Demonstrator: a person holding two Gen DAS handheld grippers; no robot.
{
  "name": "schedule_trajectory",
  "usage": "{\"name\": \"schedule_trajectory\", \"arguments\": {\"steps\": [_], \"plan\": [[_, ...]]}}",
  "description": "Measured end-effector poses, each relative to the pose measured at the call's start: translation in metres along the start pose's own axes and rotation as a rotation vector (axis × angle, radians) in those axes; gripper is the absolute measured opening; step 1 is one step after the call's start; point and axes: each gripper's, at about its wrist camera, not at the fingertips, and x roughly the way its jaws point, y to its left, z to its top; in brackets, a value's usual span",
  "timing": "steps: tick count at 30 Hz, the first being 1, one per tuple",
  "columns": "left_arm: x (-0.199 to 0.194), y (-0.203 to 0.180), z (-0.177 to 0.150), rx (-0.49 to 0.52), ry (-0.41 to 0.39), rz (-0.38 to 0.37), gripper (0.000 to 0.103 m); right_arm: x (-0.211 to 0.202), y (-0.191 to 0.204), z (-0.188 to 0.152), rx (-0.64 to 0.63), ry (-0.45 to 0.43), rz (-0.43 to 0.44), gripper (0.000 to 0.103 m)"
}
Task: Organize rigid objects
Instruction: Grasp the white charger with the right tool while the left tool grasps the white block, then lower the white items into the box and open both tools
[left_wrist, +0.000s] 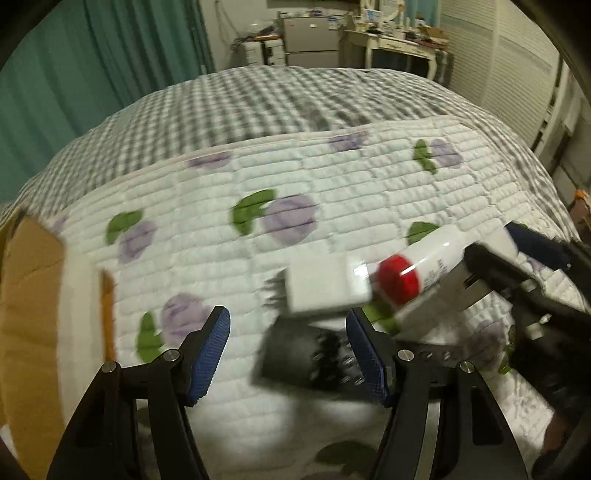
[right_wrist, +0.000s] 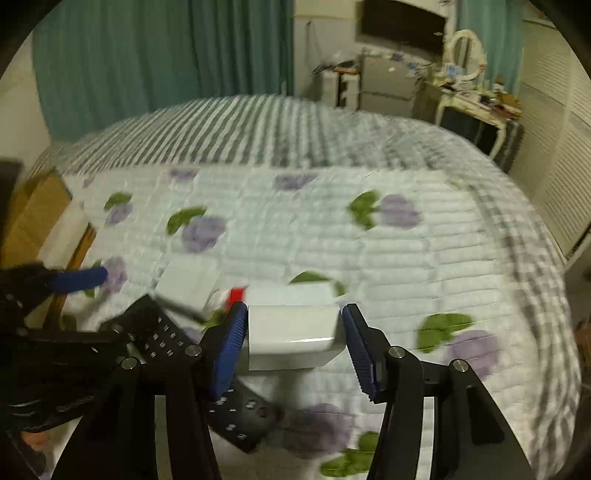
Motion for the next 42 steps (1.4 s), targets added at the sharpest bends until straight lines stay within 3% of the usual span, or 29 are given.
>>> {"name": "schedule_trajectory", "arguments": {"steps": [5, 13, 15, 21, 30, 42], "plan": [[0.010, -0.015, 0.011, 0.029, -0.041, -0.035, 0.068, -0.010, -0.024, 0.004, 0.043, -0.024, -0.032, 0.053], [0.040, -0.028, 0.012, 0.076, -0.030, 0.050, 0.066, -0.002, -0.042, -0.006, 0.082, -0.002, -0.028, 0.053], [0.039, -0.028, 0.012, 0.074, -0.040, 0.048, 0.058, -0.003, -0.042, -0.007, 0.079, 0.000, -0.027, 0.053], [0.025, -0.024, 0.009, 0.079, -0.036, 0.007, 0.058, -0.006, -0.040, -0.009, 0.083, 0.008, -0.030, 0.053], [-0.035, -0.012, 0.013, 0.034, -0.096, -0.019, 0.057, -0.039, -0.028, 0.002, 0.055, -0.012, -0.040, 0.053], [-0.160, 0.029, 0.028, -0.007, -0.224, -0.014, 0.057, -0.147, 0.015, 0.052, -0.033, -0.158, -0.059, 0.053]]}}
